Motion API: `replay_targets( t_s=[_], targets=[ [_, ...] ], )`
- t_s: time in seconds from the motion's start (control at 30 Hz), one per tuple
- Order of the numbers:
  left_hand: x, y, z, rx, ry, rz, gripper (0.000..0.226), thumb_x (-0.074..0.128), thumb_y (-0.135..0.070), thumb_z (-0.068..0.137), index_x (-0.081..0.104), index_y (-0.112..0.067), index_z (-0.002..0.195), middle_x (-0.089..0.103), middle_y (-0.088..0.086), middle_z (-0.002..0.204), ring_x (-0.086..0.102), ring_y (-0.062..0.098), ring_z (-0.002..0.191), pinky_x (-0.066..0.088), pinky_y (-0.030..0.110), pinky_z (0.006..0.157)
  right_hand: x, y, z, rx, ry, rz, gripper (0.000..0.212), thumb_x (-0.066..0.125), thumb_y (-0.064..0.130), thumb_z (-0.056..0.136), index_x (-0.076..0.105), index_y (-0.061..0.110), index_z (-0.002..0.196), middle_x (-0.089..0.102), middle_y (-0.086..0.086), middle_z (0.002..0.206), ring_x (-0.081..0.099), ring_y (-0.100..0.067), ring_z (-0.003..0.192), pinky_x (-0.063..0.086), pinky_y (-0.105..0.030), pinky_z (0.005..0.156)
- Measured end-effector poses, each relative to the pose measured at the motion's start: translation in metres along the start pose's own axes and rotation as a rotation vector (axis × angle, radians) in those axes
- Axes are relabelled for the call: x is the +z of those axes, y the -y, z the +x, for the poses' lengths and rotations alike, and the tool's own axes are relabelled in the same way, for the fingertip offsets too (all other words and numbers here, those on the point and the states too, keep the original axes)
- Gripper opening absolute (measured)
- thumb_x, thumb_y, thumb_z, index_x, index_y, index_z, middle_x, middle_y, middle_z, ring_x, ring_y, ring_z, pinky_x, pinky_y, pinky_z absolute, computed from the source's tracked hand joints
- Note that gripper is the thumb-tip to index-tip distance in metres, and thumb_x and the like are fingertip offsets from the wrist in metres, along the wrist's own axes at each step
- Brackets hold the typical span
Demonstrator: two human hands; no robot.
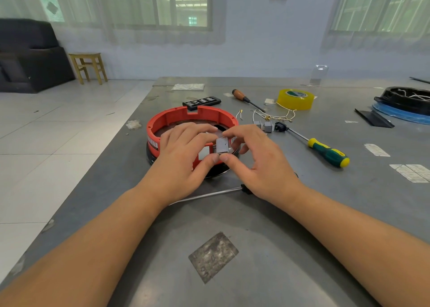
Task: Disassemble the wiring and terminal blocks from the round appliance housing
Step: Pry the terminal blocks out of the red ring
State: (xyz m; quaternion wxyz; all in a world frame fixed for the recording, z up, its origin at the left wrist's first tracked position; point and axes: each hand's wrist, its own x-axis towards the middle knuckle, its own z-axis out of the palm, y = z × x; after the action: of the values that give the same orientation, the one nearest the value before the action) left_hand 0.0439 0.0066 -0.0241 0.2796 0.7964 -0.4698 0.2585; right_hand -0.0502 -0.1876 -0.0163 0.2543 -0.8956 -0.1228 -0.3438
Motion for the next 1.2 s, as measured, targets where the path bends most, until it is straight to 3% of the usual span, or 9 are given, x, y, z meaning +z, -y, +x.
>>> replay_targets(
  t_s=[0.2,0.37,0.6,0.8,1.1,1.2],
  targets=[
    [-0.003,-0.004,0.002,0.068,0.008,0.106,0.039,0.050,-0.041,0.102,0.068,-0.018,0.128,0.061,-0.004,0.140,0.049,0.026,0.135,0.034,0.048,0.111,-0.011,-0.004,0.003,-0.057,0.031,-0.023,0.041,0.073,0.033,0.092,0.060,0.021,0.129,0.059,0.015,0.116,0.059,0.000,0.098,0.052,-0.020,0.087],
    [-0.005,-0.005,0.005,0.154,0.005,0.246,0.041,0.053,-0.043,0.100,0.070,-0.015,0.126,0.064,0.001,0.136,0.052,0.029,0.133,0.037,0.049,0.107,-0.019,-0.012,0.004,-0.130,0.106,-0.124,0.046,0.073,0.032,0.092,0.059,0.022,0.134,0.055,0.018,0.119,0.048,0.013,0.100,0.044,-0.009,0.091],
    [-0.001,-0.003,0.004,0.170,-0.046,0.201,0.039,0.057,-0.043,0.099,0.072,-0.016,0.122,0.066,0.000,0.131,0.052,0.027,0.131,0.038,0.045,0.105,-0.021,-0.014,0.005,-0.169,0.120,-0.192,0.041,0.073,0.032,0.092,0.063,0.016,0.129,0.061,0.006,0.126,0.043,0.011,0.105,0.044,-0.011,0.092],
    [0.002,-0.003,0.003,0.143,-0.027,0.201,0.043,0.055,-0.048,0.100,0.072,-0.020,0.128,0.065,-0.002,0.132,0.053,0.027,0.130,0.037,0.045,0.106,-0.020,-0.012,0.005,-0.172,0.103,-0.229,0.034,0.073,0.025,0.088,0.068,0.011,0.118,0.066,0.002,0.116,0.043,0.007,0.095,0.042,-0.010,0.085],
    [0.000,-0.002,0.001,-0.096,0.017,0.253,0.049,0.045,-0.053,0.102,0.064,-0.025,0.137,0.062,-0.005,0.138,0.049,0.021,0.136,0.030,0.046,0.112,-0.033,-0.031,0.010,0.025,0.228,-0.190,0.030,0.074,0.029,0.090,0.067,0.017,0.117,0.061,0.008,0.103,0.056,-0.004,0.085,0.041,-0.003,0.081],
    [0.002,0.000,0.000,-0.145,0.076,0.273,0.041,0.052,-0.048,0.103,0.063,-0.027,0.137,0.064,-0.006,0.135,0.051,0.021,0.133,0.030,0.046,0.109,-0.045,-0.048,0.011,0.194,0.210,-0.179,0.036,0.073,0.038,0.090,0.065,0.025,0.122,0.061,0.017,0.099,0.061,0.004,0.090,0.048,-0.007,0.081]
  ],
)
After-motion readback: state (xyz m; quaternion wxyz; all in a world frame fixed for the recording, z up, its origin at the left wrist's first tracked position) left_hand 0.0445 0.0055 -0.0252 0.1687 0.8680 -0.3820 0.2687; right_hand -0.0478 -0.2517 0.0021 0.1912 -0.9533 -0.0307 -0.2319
